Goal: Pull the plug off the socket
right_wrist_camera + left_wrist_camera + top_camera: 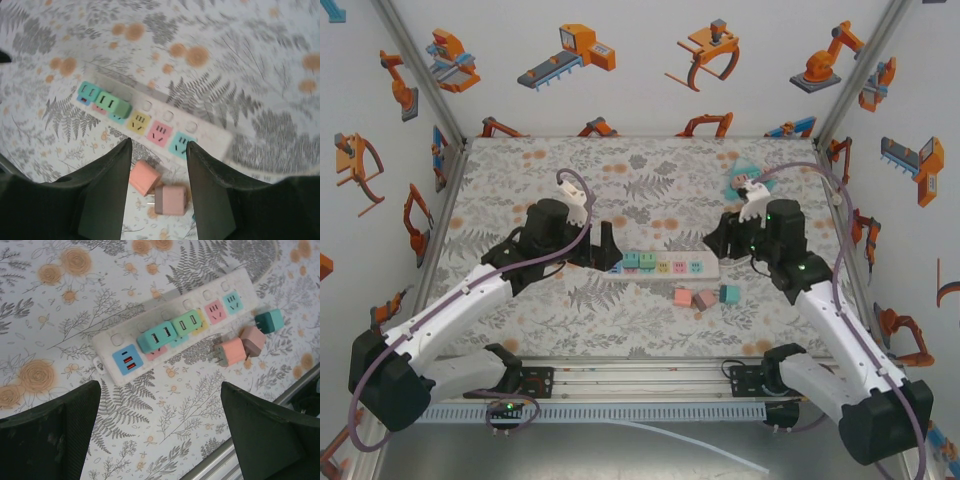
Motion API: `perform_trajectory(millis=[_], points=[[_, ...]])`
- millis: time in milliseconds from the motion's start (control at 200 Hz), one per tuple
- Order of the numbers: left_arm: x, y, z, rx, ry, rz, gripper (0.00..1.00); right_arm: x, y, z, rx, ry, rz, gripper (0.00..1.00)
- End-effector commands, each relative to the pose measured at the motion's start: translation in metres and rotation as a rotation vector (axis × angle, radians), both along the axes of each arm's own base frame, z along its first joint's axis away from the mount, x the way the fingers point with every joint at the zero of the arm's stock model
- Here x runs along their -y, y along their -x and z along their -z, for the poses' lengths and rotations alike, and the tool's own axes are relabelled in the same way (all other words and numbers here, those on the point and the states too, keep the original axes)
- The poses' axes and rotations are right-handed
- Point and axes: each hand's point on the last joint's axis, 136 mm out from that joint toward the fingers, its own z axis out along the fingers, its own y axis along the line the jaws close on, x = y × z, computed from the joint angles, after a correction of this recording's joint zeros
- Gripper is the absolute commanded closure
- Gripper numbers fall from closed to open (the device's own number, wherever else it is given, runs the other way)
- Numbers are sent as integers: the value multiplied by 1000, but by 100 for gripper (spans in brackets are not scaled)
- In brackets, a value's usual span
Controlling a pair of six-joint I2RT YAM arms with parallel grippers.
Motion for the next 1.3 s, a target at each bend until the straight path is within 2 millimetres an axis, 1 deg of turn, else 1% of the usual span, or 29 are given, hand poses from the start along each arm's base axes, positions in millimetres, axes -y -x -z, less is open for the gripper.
perform_trajectory(millis=[0, 90, 155, 240, 381, 511, 636, 741, 941, 1102, 1202, 1297], points=[[-16, -7, 5, -6, -3, -112, 3, -45, 9, -30, 307, 138, -312, 54], [-22, -10, 10, -25, 1, -152, 3, -77, 24, -24, 413, 242, -534, 54], [-25, -13, 13, -42, 8, -176, 3, -95, 33, -12, 457, 318, -680, 53], [-30, -16, 18, -61, 15, -204, 3, -114, 38, 8, 473, 401, -819, 52], [-36, -21, 25, -95, 32, -240, 3, -141, 38, 39, 444, 470, -965, 52], [-40, -25, 32, -124, 43, -255, 3, -158, 30, 66, 388, 472, -1022, 51], [-44, -26, 35, -131, 39, -265, 3, -167, 23, 87, 310, 470, -1051, 52], [-45, -26, 38, -135, 37, -267, 3, -168, 19, 107, 266, 489, -1054, 52], [-40, -27, 48, -168, 32, -251, 3, -169, 18, 133, 196, 490, -1057, 54], [-34, -34, 57, -181, 46, -255, 3, -170, 18, 144, 173, 487, -1058, 58], [-32, -40, 62, -190, 46, -269, 3, -169, 17, 147, 167, 493, -1053, 62], [-28, -43, 67, -205, 51, -264, 0, -168, 15, 149, 160, 506, -1039, 66]])
